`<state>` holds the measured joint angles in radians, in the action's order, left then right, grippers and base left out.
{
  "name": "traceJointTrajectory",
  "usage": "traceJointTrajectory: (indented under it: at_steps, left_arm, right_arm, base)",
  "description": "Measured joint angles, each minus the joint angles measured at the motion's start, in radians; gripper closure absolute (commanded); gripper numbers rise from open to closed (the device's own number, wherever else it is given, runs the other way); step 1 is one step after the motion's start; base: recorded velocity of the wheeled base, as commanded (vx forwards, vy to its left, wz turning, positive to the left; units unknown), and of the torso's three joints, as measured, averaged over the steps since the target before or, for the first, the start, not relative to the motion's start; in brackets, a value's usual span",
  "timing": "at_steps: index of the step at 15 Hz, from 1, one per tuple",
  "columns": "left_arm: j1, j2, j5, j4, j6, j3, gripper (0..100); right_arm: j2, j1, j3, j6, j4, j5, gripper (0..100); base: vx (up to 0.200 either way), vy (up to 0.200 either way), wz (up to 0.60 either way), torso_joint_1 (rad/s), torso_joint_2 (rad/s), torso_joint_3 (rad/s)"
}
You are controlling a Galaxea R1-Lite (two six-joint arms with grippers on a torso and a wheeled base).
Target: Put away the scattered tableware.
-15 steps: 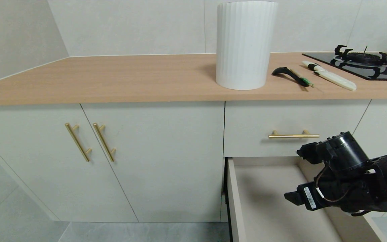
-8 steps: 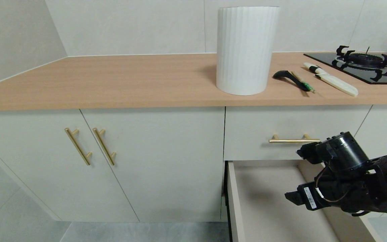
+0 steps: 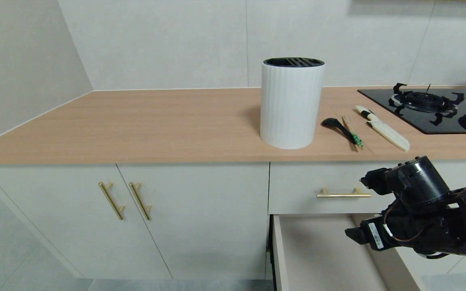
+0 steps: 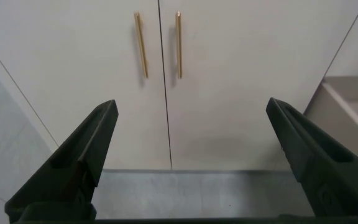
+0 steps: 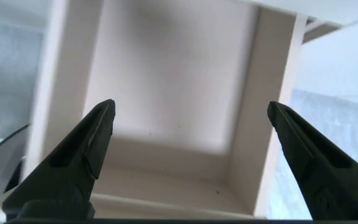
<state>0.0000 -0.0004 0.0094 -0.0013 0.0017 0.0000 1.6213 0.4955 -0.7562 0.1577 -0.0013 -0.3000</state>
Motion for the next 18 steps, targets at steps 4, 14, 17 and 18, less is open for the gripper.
traceJointTrajectory:
  at_steps: [4,14,17,18]
  left_arm:
    - [0.000,0.000,0.000,0.000,0.000,0.000,0]
    - [0.000,0.000,0.000,0.000,0.000,0.000,0]
    - [0.000,0.000,0.000,0.000,0.000,0.000,0]
    - [0.000,0.000,0.000,0.000,0.000,0.000,0]
  right_arm:
    - [-0.003,0.003,-0.009,-0.008,-0.013,-0.003,0]
    - [0.046,-0.011,-0.462,0.076,0.083,-0.042,0]
    - [0.084,-0.038,-0.512,0.123,0.089,-0.042,0]
    - [0.097,-0.047,-0.526,0.136,0.101,-0.042,0]
  base:
    - [0.000,0.000,0.00,0.068,-0.17,-0.105]
    - [0.000,0.000,0.00,0.000,0.00,0.000]
    - [0.000,0.000,0.00,0.000,0.00,0.000]
    - [0.000,0.000,0.00,0.000,0.00,0.000]
